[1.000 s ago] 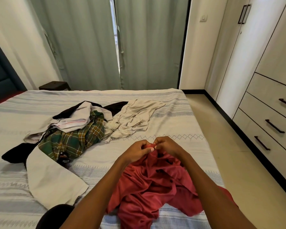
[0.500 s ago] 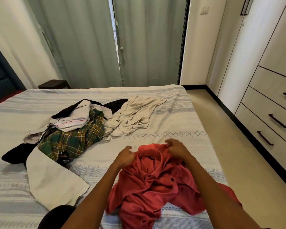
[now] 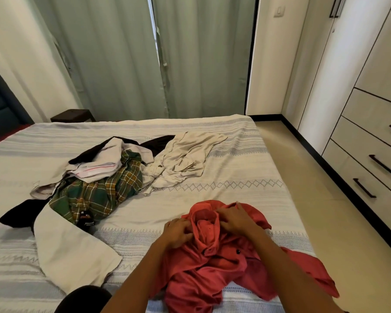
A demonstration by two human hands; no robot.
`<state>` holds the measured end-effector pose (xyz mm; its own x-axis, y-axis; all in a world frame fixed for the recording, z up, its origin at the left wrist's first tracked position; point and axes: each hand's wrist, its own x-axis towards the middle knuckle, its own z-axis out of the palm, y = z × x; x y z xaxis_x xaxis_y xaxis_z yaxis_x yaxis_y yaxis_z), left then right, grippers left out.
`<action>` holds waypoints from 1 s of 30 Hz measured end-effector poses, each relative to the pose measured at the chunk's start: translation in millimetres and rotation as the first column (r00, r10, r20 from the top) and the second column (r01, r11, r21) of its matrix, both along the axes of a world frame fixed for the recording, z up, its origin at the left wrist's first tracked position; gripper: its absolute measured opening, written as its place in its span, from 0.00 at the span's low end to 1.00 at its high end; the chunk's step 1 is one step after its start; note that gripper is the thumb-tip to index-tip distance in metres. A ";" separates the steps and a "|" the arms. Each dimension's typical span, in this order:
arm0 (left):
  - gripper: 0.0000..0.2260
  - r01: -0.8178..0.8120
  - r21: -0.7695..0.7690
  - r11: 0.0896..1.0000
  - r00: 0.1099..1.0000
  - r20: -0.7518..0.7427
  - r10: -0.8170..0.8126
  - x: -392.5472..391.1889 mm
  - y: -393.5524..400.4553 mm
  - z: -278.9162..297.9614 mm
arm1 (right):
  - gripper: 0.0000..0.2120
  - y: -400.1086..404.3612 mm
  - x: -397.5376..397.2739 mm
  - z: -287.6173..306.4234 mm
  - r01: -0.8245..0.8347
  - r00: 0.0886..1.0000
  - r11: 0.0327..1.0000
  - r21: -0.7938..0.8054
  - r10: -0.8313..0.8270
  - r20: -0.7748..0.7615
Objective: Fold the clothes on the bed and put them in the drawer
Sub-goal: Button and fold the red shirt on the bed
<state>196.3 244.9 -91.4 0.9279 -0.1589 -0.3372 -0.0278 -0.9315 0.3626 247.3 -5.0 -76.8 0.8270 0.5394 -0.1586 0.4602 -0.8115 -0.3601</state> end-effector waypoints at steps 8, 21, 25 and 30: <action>0.03 -0.261 -0.504 0.823 0.847 0.289 0.446 -3.5 -6.5 19.9 | 0.16 -1.7 3.0 33.0 0.318 0.923 0.869 0.380 -0.375 0.087; 0.18 -0.197 -0.597 0.778 0.735 0.435 0.520 84.6 30.3 35.1 | 0.14 12.9 89.6 46.0 0.360 0.789 0.698 0.620 -0.581 0.197; 0.13 -0.389 -0.356 0.850 0.839 0.244 0.487 116.5 41.5 21.5 | 0.13 13.8 136.3 30.0 0.470 0.838 0.842 0.265 -0.520 0.164; 0.11 -0.394 -0.466 0.792 0.826 0.198 0.528 155.6 56.0 1.0 | 0.16 43.7 189.0 14.2 0.448 0.876 0.854 0.264 -0.479 0.063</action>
